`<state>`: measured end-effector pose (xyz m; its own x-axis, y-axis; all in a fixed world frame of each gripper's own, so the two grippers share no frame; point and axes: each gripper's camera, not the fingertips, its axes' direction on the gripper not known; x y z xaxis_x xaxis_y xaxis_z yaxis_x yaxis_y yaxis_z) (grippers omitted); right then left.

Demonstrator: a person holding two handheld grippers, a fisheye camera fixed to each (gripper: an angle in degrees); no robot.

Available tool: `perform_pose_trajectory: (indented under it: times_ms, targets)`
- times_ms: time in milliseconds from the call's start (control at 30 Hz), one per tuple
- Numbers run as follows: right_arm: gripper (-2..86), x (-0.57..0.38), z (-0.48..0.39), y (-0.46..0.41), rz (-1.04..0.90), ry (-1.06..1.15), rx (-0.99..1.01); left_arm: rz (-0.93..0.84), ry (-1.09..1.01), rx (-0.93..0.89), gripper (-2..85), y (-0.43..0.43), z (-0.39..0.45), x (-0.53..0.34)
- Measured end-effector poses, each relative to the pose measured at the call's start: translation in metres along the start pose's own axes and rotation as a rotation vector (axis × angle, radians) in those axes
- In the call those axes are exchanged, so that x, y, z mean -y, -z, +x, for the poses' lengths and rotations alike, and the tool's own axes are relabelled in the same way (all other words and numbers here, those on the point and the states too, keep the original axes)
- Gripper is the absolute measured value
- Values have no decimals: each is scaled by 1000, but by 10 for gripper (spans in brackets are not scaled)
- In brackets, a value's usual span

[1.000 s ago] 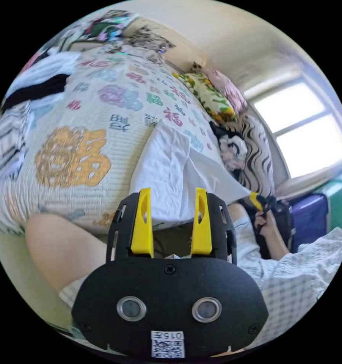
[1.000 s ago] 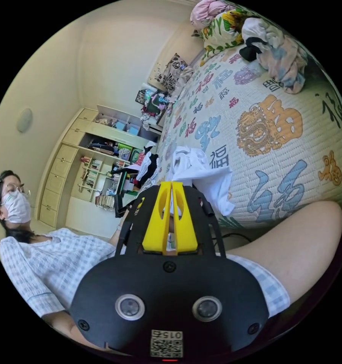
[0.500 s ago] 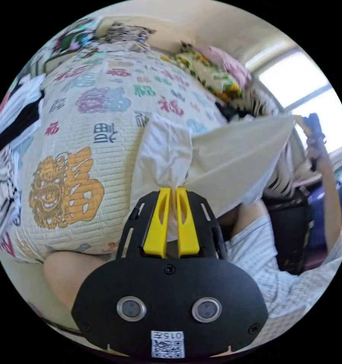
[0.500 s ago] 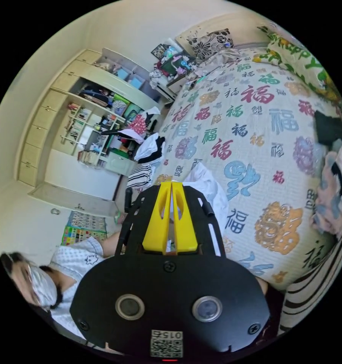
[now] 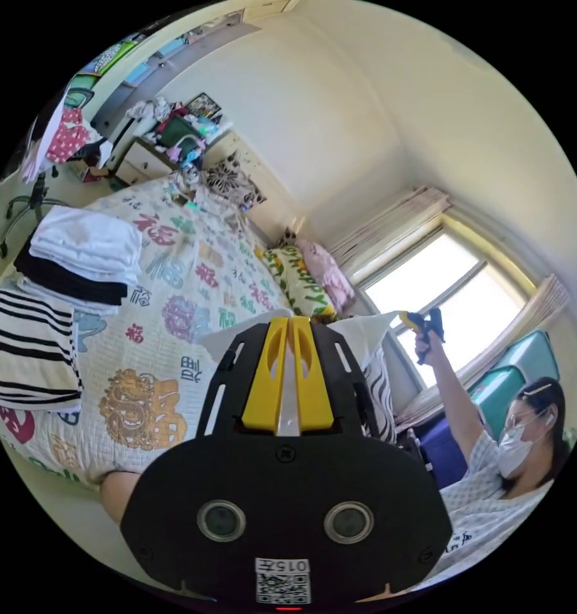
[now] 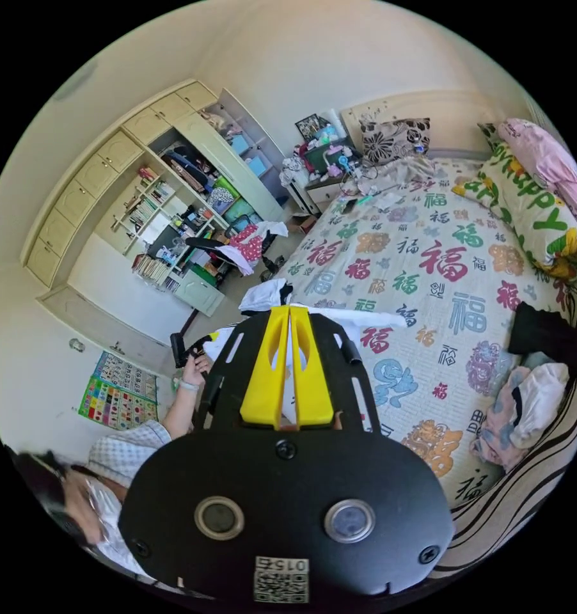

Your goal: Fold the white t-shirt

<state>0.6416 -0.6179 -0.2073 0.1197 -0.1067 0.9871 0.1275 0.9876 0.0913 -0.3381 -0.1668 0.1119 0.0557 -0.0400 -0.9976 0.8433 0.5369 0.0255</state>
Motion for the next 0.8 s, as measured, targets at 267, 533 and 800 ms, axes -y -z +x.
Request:
perform_pose_trajectory:
  times_ms: [267,533,800]
  targets:
    - [62,-138,180,11,50,-347,-64,-628,17,-14,7,-106,11,-165]
    - [64,-289,249,-48,156,-559,244,-648,94,85,61,-168,-30,-192]
    - [68,-309,212,-107,39,-401,293,-666,-180,339,92,-292,-37,-161]
